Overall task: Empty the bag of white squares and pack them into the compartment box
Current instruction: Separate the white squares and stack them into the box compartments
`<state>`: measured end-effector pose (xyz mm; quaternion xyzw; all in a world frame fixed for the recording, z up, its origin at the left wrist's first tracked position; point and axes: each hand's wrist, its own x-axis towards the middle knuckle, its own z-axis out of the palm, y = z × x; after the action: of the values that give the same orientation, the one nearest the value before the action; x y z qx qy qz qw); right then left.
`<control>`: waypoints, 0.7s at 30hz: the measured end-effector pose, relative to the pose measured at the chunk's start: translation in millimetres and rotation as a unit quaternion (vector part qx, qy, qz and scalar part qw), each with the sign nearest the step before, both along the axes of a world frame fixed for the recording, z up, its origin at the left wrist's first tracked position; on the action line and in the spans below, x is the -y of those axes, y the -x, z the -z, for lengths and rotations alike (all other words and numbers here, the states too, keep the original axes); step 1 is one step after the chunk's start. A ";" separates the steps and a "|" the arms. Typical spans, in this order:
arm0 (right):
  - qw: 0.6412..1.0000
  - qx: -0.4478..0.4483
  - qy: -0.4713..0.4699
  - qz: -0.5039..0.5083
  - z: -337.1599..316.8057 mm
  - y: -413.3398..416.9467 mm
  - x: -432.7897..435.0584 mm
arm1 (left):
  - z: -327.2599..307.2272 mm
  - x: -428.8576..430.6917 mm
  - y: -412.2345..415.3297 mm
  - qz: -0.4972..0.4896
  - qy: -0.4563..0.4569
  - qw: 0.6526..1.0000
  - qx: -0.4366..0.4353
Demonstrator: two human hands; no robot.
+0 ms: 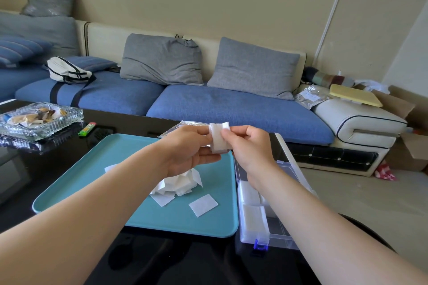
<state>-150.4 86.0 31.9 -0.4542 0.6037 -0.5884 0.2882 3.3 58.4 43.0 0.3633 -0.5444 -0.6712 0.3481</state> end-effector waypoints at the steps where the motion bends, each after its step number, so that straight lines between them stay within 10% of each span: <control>1: 1.000 -0.003 0.000 0.004 1.0 0.8 1.3 | -1.1 -1.5 0.1 0.001 -0.003 1.000 -0.005; 16: 0.989 -0.134 -0.058 -0.012 7.3 0.5 0.4 | 5.5 7.5 -4.6 -0.060 0.018 0.997 0.038; 21: 0.861 -0.433 -0.231 -0.134 25.3 -7.9 -7.4 | 10.6 14.3 -11.8 -0.132 0.028 0.985 0.104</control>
<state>-142.6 93.4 6.7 -0.6602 0.7196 -0.1321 0.1698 15.1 44.1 32.4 0.4897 -0.5436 -0.5623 0.3854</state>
